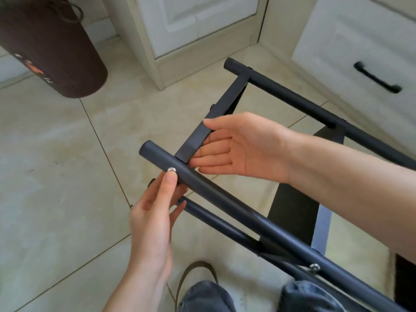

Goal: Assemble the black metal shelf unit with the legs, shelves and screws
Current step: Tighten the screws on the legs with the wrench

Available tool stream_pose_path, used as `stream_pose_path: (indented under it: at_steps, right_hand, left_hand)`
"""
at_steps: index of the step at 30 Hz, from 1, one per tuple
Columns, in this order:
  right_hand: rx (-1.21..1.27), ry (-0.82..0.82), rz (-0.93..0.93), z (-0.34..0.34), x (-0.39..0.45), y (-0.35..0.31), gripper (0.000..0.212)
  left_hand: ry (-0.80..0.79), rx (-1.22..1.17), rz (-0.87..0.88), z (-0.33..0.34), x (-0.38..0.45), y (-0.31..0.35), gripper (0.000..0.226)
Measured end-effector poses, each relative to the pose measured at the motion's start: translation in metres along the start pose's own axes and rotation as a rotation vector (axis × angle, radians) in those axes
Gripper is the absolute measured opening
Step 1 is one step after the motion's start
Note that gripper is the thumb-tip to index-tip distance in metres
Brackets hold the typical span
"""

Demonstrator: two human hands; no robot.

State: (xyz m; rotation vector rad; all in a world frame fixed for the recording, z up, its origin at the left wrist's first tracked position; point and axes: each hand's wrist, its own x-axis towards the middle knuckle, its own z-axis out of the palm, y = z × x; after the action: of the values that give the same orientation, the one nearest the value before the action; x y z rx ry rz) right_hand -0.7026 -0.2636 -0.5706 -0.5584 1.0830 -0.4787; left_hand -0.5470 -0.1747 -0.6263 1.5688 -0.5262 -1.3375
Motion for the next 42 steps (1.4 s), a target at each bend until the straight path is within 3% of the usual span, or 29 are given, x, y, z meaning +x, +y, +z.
stream_pose_path:
  at_steps: [10, 14, 18, 23, 27, 30, 36, 39, 42]
  right_hand:
    - [0.026, 0.137, -0.301, 0.015, -0.148, -0.069, 0.07]
    - [0.053, 0.216, -0.388, 0.021, -0.21, -0.076, 0.071]
    - [0.05, 0.263, -0.468, 0.019, -0.258, -0.071, 0.064]
    - [0.106, 0.248, -0.511, 0.019, -0.291, -0.056, 0.046]
    - [0.15, 0.323, -0.558, 0.014, -0.313, -0.044, 0.047]
    - [0.171, 0.434, -0.607, 0.009, -0.33, -0.034, 0.046]
    - [0.259, 0.623, -0.729, -0.019, -0.371, -0.01, 0.031]
    - [0.291, 0.629, -0.723, -0.035, -0.385, 0.0, 0.025]
    - [0.273, 0.662, -0.722, -0.048, -0.396, 0.006, 0.028]
  left_hand:
    - [-0.058, -0.083, 0.267, 0.049, -0.09, 0.105, 0.07]
    - [-0.124, -0.119, 0.366, 0.066, -0.142, 0.132, 0.055]
    - [-0.256, -0.088, 0.463, 0.072, -0.179, 0.143, 0.017]
    - [-0.495, 0.112, 0.578, 0.063, -0.208, 0.16, 0.029]
    - [-0.654, 0.358, 0.593, 0.054, -0.234, 0.178, 0.039]
    - [-0.645, 0.422, 0.644, 0.05, -0.252, 0.186, 0.05]
    - [-0.437, 0.122, 0.772, 0.064, -0.262, 0.208, 0.024]
    - [-0.364, 0.042, 0.662, 0.096, -0.253, 0.204, 0.026]
    - [-0.374, 0.035, 0.439, 0.133, -0.242, 0.194, 0.032]
